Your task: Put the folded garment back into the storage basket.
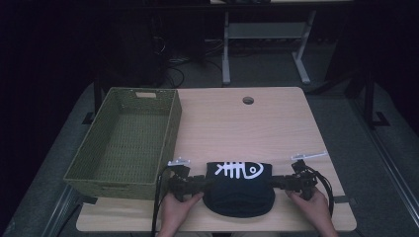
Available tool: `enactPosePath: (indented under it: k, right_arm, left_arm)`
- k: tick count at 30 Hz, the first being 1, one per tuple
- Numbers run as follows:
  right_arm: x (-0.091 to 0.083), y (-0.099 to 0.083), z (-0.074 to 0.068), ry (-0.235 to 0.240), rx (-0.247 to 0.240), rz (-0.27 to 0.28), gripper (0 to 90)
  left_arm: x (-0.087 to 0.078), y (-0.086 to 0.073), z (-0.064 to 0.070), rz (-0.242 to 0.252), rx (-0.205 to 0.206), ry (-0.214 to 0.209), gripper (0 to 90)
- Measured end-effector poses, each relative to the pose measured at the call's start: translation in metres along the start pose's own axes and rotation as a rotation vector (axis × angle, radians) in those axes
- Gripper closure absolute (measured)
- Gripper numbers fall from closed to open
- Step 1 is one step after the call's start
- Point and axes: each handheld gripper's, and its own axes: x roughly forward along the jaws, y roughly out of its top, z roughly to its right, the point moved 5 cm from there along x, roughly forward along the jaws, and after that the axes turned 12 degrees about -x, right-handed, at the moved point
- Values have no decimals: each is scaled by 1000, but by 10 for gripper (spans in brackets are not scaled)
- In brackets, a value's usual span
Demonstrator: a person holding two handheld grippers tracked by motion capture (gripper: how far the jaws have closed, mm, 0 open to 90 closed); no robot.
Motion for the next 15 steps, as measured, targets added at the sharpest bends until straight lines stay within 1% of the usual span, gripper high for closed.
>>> enactPosePath:
  k: [1,5,7,10,11,15]
  right_arm:
    - [0,0,0,1,2,2,507]
    - [2,0,-1,9,-4,2,513]
    - [4,1,-3,15,-9,0,529]
    - [7,1,-4,19,-22,-12,585]
    - [7,1,-5,24,-17,-16,614]
    - [11,1,-5,43,-22,-22,694]
  left_arm:
    - [1,0,-1,1,-5,-3,412]
    - [2,-1,0,9,-12,-10,422]
    - [4,-2,2,0,-9,-13,434]
    - [6,-2,3,-8,-7,-22,473]
    - [7,-2,3,-10,-8,-25,488]
    - [8,-3,2,-17,-3,-39,554]
